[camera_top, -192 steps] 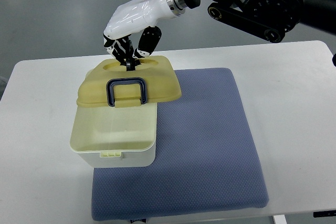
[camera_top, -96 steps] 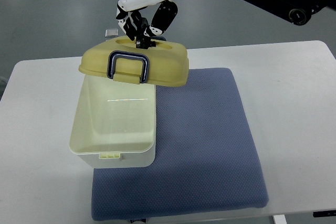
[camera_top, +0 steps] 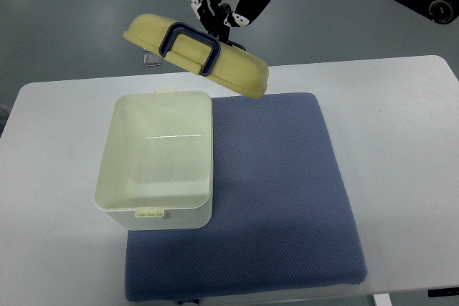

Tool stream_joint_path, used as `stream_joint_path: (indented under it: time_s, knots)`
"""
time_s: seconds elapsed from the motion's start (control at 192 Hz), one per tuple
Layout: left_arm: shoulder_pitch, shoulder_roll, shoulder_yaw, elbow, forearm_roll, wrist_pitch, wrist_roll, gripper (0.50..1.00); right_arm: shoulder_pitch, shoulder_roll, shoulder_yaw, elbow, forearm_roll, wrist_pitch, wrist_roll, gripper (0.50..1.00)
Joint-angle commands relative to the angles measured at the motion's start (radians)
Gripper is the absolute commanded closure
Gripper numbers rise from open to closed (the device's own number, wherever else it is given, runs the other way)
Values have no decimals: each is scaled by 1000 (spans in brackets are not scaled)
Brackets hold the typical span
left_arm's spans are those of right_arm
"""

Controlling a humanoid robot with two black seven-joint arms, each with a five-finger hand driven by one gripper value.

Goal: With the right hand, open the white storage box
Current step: 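Carry the lid over and lower it onto the cushion pad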

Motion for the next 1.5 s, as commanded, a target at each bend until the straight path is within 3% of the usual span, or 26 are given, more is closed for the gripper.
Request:
stream_joint_path:
  time_s: [0.0,0.319,0.465,0.705,0.977,1.107,1.493]
  knots:
    - [0,0,0,0,0,0,0,500,-42,-57,-6,0,-3,-19,2,1000]
    - [0,0,0,0,0,0,0,500,-160,-158,-13,0,-6,-58,10,1000]
    - [0,0,0,0,0,0,0,500,-214,-146,-14,2,-15,-63,10,1000]
    - [0,0,0,0,0,0,0,500,-315,-94,-19,0,-47,-132,10,1000]
    - [0,0,0,0,0,0,0,500,-347,-80,-19,0,-49,-147,10,1000]
    - [0,0,0,0,0,0,0,500,-343,-82,-45,-12,-49,-196,10,1000]
    - [0,0,0,0,0,0,0,500,-378,-79,-52,-21,-81,-242,10,1000]
